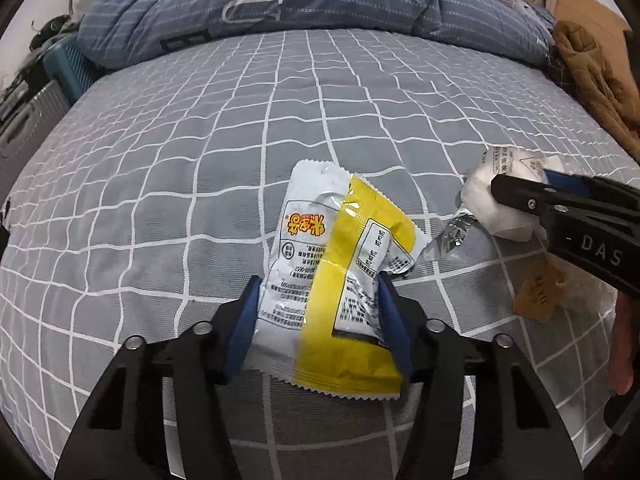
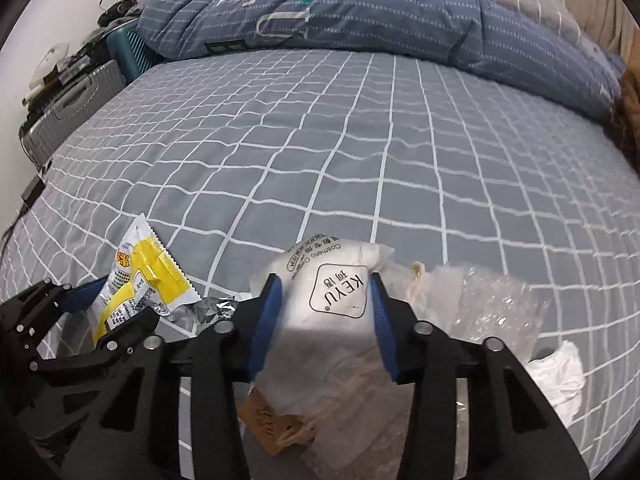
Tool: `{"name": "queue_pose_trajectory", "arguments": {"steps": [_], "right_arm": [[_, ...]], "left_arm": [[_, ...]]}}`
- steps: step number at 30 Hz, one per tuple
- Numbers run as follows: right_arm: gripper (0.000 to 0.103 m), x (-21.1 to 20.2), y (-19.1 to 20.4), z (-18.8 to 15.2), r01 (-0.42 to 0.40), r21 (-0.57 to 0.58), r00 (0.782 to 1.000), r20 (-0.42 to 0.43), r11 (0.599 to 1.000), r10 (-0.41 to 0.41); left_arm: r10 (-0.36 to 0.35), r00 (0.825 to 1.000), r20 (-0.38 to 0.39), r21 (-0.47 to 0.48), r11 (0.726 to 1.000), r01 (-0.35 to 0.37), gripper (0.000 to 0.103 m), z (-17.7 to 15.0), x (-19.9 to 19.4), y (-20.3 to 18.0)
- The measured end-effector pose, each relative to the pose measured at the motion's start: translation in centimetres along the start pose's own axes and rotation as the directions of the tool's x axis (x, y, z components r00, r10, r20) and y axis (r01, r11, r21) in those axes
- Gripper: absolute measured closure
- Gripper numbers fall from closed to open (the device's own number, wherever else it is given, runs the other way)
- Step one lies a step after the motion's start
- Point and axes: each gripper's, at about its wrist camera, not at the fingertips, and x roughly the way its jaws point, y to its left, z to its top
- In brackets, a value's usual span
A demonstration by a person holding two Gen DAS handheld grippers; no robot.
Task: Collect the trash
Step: 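Grasp the yellow snack wrapper with the left tool while the right tool grasps the white KEYU bag, then lift the yellow wrapper and white bag off the bed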
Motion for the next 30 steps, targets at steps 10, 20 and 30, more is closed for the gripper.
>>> {"name": "queue_pose_trajectory", "arguments": {"steps": [10, 20, 30], "right_arm": [[0.065, -1.1, 0.1, 0.3, -0.006, 0.002, 0.999, 0.033, 1.0, 0.006], [0.065, -4.4, 0.3, 1.2, 0.001, -0.002, 0.993, 0.122, 1.0, -0.001], [0.065, -9.1, 0.8, 1.2, 0.024, -0.021, 0.978, 0.209, 0.999, -0.019]], "left_arm": [[0.012, 0.999, 0.035, -0.028, 1.0, -0.011, 0.065, 0.5, -1.3, 0.5], [0.044, 0.992, 0.115, -0.093, 0.995, -0.034, 0.065, 1.6, -4.7, 1.7], [0.04, 0.985, 0.167, -0.123, 0.992, -0.019, 0.065, 2.2, -8.3, 1.0]]}}
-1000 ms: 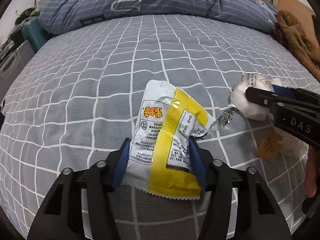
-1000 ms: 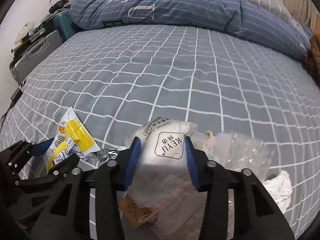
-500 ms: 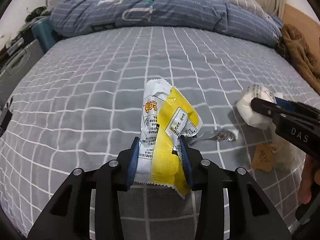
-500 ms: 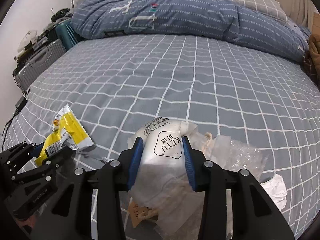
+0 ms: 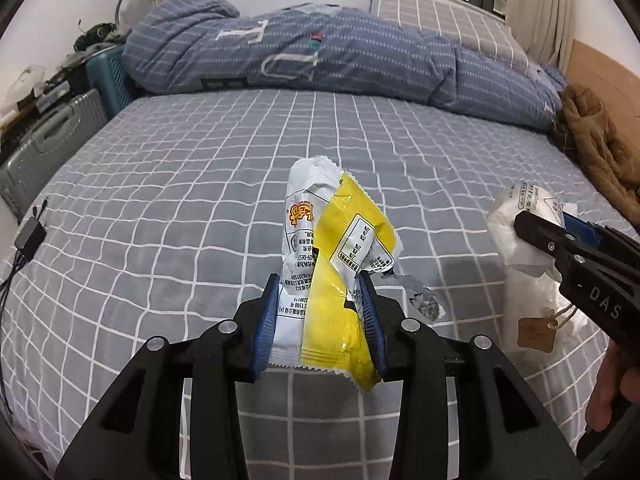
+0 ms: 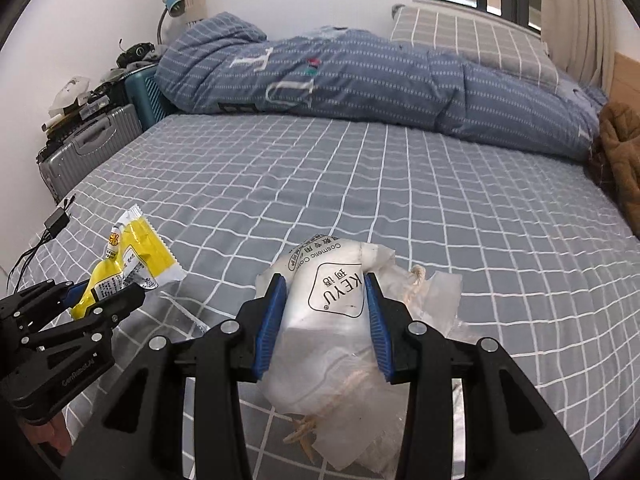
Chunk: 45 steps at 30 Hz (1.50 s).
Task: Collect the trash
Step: 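Lift the yellow wrapper and white bag off the bed, then carry the yellow wrapper and white bag down toward the black trash bin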
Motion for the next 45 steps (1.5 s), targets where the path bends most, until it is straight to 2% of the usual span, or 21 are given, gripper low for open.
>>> {"name": "queue_pose_trajectory", "arguments": {"steps": [12, 22, 36, 45], "right_arm": [[0.065, -5.6, -0.6, -0.7, 0.027, -0.005, 0.998, 0.063, 1.0, -0.026], [0.065, -9.5, -0.5, -2.2, 0.028, 0.003, 0.996, 0.083, 1.0, -0.029], [0.065, -13.8, -0.3, -5.4, 0.023, 0.012, 0.997, 0.075, 1.0, -0.024], [0.064, -16.2, -0.4, -8.2, 0.02, 0.036, 0.998, 0.054, 0.999, -0.022]], "left_arm": [[0.003, 0.999, 0.051, -0.018, 1.0, -0.002, 0.065, -1.0, -4.7, -1.8], [-0.014, 0.998, 0.058, -0.005, 1.0, 0.014, 0.065, -3.1, -7.9, -3.2], [-0.036, 0.998, 0.042, -0.05, 0.998, 0.038, 0.065, -6.6, -11.5, -3.1], [-0.05, 0.998, 0.024, -0.032, 0.998, 0.051, 0.065, -9.3, -13.2, -4.6]]}}
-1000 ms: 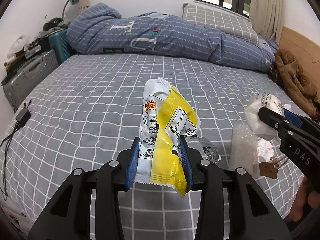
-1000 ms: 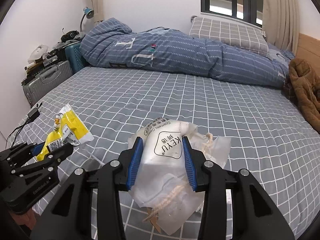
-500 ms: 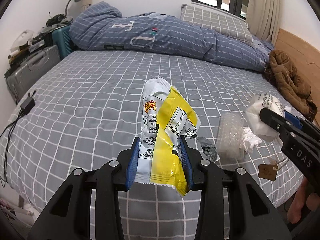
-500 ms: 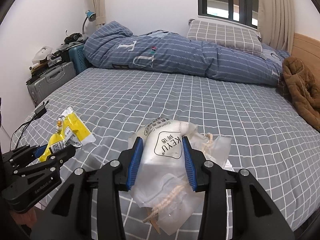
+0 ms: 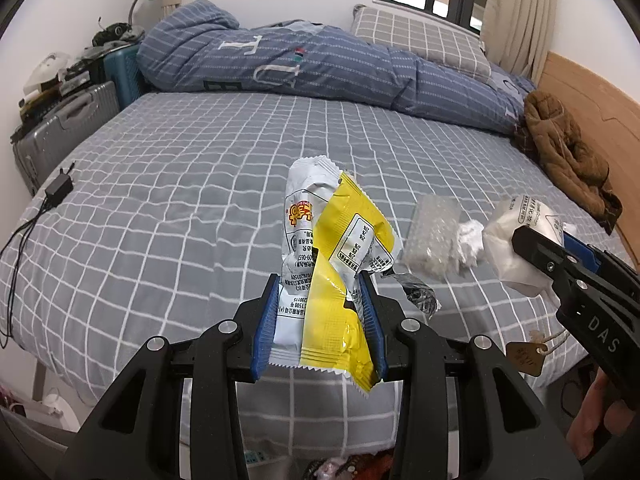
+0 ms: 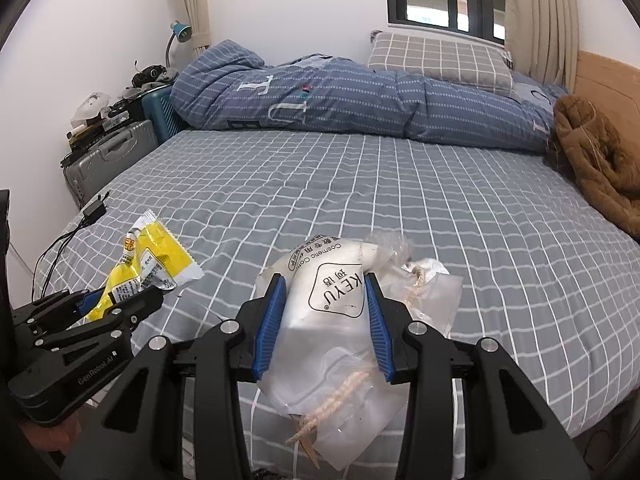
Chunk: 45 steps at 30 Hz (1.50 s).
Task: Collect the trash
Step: 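Carry the yellow wrapper and white bag down toward the black trash bin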
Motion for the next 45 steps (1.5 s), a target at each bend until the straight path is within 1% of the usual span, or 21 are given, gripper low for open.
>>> {"name": "queue_pose_trajectory", "arguments": {"steps": [9, 20, 28, 36, 45], "right_arm": [[0.064, -1.9, -0.4, -3.1, 0.011, 0.014, 0.999, -0.031, 1.0, -0.011], [0.064, -5.0, 0.6, -6.4, 0.026, -0.002, 0.999, -0.033, 1.0, -0.026], [0.064, -6.8, 1.0, -8.3, 0.022, 0.005, 0.999, -0.044, 1.0, -0.022], [0.064, -7.2, 0.4, -11.4, 0.013, 0.038, 0.994, -0.106, 0.999, -0.009], [0.064, -7.8, -0.6, -15.0, 0.043, 0.063, 0.986, -0.166, 0.997, -0.032]], "left_arm": [[-0.006, 1.0, -0.029, 0.002, 1.0, 0.006, 0.066, -3.0, -1.3, -0.4], [-0.016, 0.999, -0.039, -0.006, 1.0, 0.016, 0.066, -6.0, -4.0, -0.5], [-0.016, 0.998, -0.068, -0.011, 1.0, 0.016, 0.066, -8.6, -5.1, -0.7], [-0.005, 0.993, -0.12, 0.002, 1.0, 0.005, 0.066, -11.7, -5.0, -1.0], [-0.008, 0.983, -0.183, 0.002, 1.0, 0.008, 0.066, -15.1, -5.0, -1.4]]}}
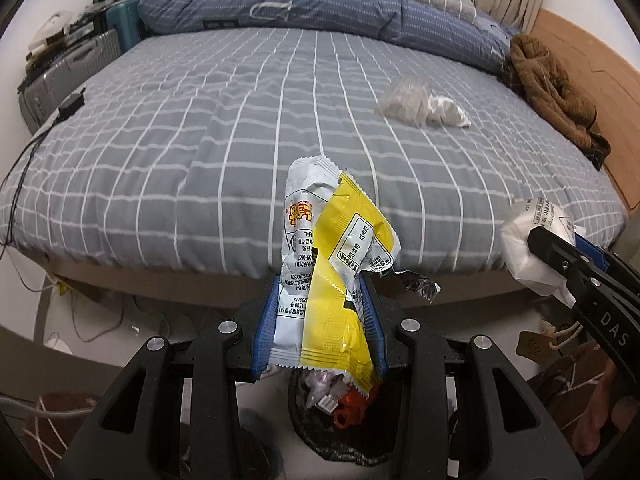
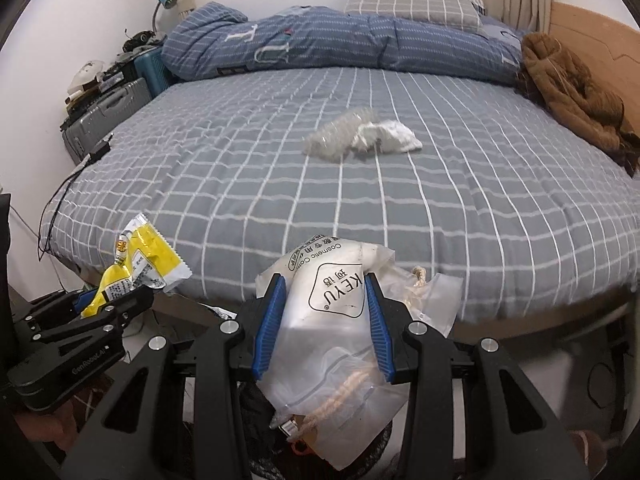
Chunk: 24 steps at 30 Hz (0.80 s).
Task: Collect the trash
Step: 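Carry the yellow wrapper and white bag down toward the black trash bin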
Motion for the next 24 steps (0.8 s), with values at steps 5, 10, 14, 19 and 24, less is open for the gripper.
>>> {"name": "queue_pose_trajectory", "arguments": {"steps": [5, 10, 14, 19, 24], "right_arm": [[0.064, 0.1, -0.6, -2.0, 0.007, 0.015, 0.999, -0.04, 1.0, -0.006], [0.064, 0.5, -1.0, -4.3, 0.006, 0.037, 0.996, -0.09, 0.999, -0.003], [0.064, 1.7, -1.2, -5.9, 0.013, 0.039, 0.991, -0.136, 0.999, -0.008], [0.064, 3.8, -1.7, -7.7, 0.016, 0.04, 0.98, -0.199, 0.999, -0.007], [0.064, 6.1, -1.7, -9.5, 0.012, 0.039, 0.963, -0.271, 0.999, -0.001]], "left_arm": [[-0.011, 0.999, -0.046, -0.006, 1.0, 0.011, 0.066, -1.8, 0.7, -0.2], [-0.026, 0.995, -0.098, -0.019, 1.0, 0.024, 0.066, -3.6, 1.9, -0.1], [-0.022, 0.992, -0.122, -0.022, 1.0, 0.02, 0.066, -4.4, 2.9, -0.1], [-0.008, 0.987, -0.162, -0.013, 1.0, 0.006, 0.066, -5.7, 4.9, 0.1], [0.004, 0.977, -0.214, -0.024, 1.0, -0.009, 0.066, -7.2, 7.0, 1.0]]}}
